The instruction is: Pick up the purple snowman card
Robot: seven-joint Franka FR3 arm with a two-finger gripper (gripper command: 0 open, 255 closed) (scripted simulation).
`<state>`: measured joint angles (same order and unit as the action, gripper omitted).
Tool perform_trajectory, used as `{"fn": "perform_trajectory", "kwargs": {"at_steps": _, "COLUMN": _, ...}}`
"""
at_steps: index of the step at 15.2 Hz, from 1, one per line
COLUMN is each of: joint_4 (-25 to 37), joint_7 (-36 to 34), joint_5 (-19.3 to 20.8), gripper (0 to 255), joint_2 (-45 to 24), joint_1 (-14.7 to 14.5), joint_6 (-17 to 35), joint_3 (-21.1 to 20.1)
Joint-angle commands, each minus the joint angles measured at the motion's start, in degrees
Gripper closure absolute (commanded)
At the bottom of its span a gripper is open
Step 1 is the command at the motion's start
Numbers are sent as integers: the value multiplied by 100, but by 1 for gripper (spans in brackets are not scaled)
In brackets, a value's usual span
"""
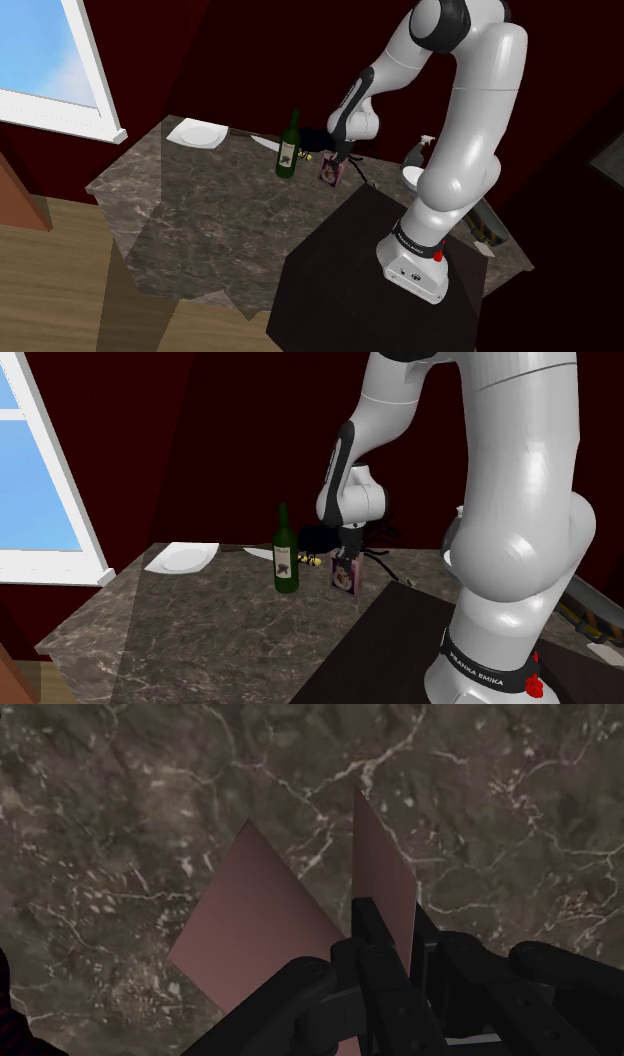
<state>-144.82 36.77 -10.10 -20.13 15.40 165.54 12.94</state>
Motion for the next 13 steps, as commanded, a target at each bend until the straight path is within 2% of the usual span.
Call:
{"fn": "perform_trajectory", "kwargs": {"at_steps": 1, "joint_4": -59, "joint_7": -74, "joint_5": 97, "gripper": 255, "joint_2": 182, "joint_1": -90, "joint_6": -125, "joint_3": 107}}
{"fn": "perform_trajectory", "kwargs": {"at_steps": 11, "joint_4": -183, "joint_7": -526, "joint_5": 741, "gripper": 255, "joint_2": 1092, "joint_1": -414, "joint_6": -885, "joint_3": 562}}
{"fn": "perform_trajectory", "kwargs": {"at_steps": 13, "joint_4": -184, "joint_7": -534, "joint_5": 753, "gripper": 255, "joint_2": 1106, "joint_1": -413, "joint_6": -897, "joint_3": 564}}
